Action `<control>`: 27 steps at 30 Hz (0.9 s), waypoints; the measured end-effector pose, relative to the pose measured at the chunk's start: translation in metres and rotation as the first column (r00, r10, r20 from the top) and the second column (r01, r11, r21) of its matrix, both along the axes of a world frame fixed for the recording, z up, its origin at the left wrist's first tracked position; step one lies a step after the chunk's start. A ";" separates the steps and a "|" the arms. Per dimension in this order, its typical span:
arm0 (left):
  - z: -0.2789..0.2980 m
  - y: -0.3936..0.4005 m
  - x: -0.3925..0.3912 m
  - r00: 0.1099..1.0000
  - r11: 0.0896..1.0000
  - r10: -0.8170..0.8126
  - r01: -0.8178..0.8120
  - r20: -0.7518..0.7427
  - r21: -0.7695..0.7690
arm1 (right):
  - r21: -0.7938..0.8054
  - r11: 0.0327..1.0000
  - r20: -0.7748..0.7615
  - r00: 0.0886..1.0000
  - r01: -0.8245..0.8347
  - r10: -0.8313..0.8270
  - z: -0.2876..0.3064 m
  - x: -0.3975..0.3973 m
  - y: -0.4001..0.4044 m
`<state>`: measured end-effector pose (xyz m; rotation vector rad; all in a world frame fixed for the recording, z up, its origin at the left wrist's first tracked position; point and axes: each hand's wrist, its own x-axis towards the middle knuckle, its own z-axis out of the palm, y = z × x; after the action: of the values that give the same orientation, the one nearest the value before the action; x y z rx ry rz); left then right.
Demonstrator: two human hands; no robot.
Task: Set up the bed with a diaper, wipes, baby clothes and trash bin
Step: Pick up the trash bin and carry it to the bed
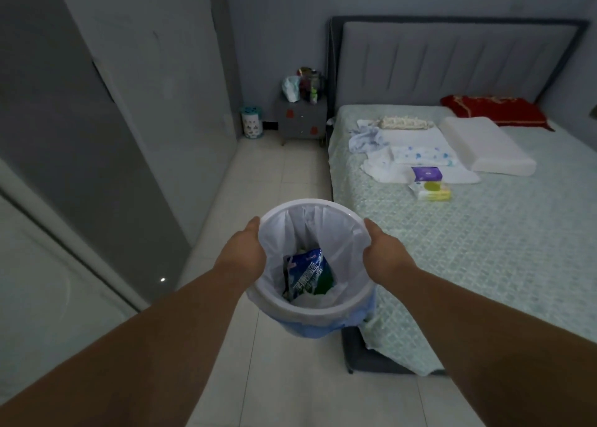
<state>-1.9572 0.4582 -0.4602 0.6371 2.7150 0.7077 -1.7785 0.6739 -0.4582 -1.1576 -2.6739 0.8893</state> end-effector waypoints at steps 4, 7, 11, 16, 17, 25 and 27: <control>-0.001 0.044 -0.053 1.000 1.000 0.011 -0.011 0.012 -0.003 | 0.009 1.000 0.011 1.000 -0.017 0.017 0.004 -0.056 0.048; -0.004 0.068 -0.095 1.000 1.000 0.006 -0.006 0.029 -0.007 | -0.030 1.000 0.021 1.000 0.001 -0.001 0.002 -0.097 0.071; -0.013 0.098 -0.167 1.000 1.000 -0.015 0.015 0.024 -0.010 | -0.018 1.000 0.017 1.000 -0.003 0.004 -0.004 -0.164 0.097; -0.020 0.131 -0.278 0.998 0.998 -0.067 0.067 -0.005 -0.008 | -0.017 0.998 -0.016 0.998 0.059 -0.059 -0.007 -0.263 0.118; -0.020 0.134 -0.290 0.998 0.998 -0.070 0.070 -0.006 -0.007 | -0.006 0.998 -0.016 0.998 0.058 -0.058 -0.006 -0.274 0.119; -0.021 0.182 -0.419 0.992 0.992 -0.124 0.124 0.017 -0.024 | -0.012 0.997 0.029 0.997 0.076 -0.076 -0.011 -0.387 0.153; -0.023 0.201 -0.440 0.992 0.991 -0.129 0.129 0.014 -0.032 | -0.013 0.997 0.061 0.995 0.082 -0.081 -0.013 -0.411 0.172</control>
<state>-2.3976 0.6588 -0.4836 0.7897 2.6400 0.6320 -2.1893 0.8462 -0.4713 -1.3073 -2.6487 0.8773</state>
